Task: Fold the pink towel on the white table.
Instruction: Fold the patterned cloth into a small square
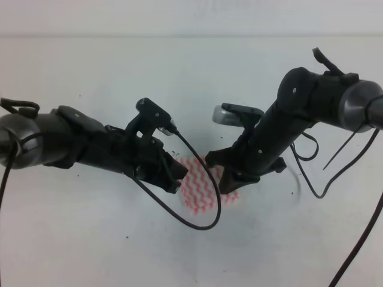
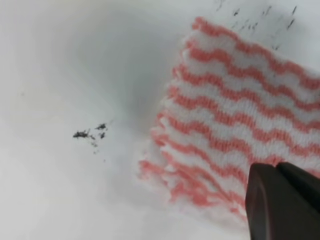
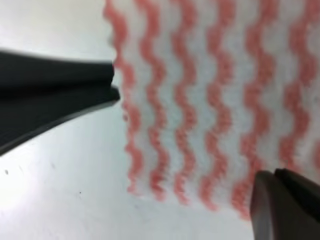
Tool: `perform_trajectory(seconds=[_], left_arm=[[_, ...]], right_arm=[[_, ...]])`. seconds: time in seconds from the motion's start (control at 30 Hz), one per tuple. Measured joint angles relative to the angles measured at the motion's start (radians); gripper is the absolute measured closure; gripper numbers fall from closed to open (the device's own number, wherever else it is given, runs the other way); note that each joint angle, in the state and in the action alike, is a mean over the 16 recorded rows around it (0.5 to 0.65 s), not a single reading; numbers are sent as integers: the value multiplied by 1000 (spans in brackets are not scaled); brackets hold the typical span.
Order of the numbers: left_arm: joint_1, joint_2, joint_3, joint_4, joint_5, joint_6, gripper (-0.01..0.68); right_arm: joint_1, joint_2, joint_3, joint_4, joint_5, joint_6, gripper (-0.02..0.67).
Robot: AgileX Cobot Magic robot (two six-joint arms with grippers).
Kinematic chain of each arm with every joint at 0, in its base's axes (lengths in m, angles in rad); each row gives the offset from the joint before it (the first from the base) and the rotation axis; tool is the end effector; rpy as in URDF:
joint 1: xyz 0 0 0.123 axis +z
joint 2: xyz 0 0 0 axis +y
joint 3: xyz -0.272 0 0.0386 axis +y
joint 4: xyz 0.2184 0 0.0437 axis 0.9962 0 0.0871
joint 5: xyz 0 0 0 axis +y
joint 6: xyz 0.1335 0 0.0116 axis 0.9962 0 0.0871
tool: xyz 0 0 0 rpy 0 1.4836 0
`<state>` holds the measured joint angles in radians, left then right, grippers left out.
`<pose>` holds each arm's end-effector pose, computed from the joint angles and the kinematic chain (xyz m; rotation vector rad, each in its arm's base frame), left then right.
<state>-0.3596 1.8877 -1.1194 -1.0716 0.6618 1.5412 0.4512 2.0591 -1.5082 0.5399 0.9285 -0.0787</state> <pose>0.3172 -0.1966 0.1519 1.2954 2.1264 -0.6499 0.3370 0.2246 0.1498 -0.3555 2.9466 0.7310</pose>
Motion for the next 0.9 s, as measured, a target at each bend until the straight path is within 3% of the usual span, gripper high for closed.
perform_trajectory(seconds=[0.5,0.9], left_arm=[[-5,2,0,-72,0,20,679],[-97,19,-6,-318,-102,177,679]], right_arm=[[0,-15,1,-37,35,6,667],[0,-133,2,-180,-8,107,667]])
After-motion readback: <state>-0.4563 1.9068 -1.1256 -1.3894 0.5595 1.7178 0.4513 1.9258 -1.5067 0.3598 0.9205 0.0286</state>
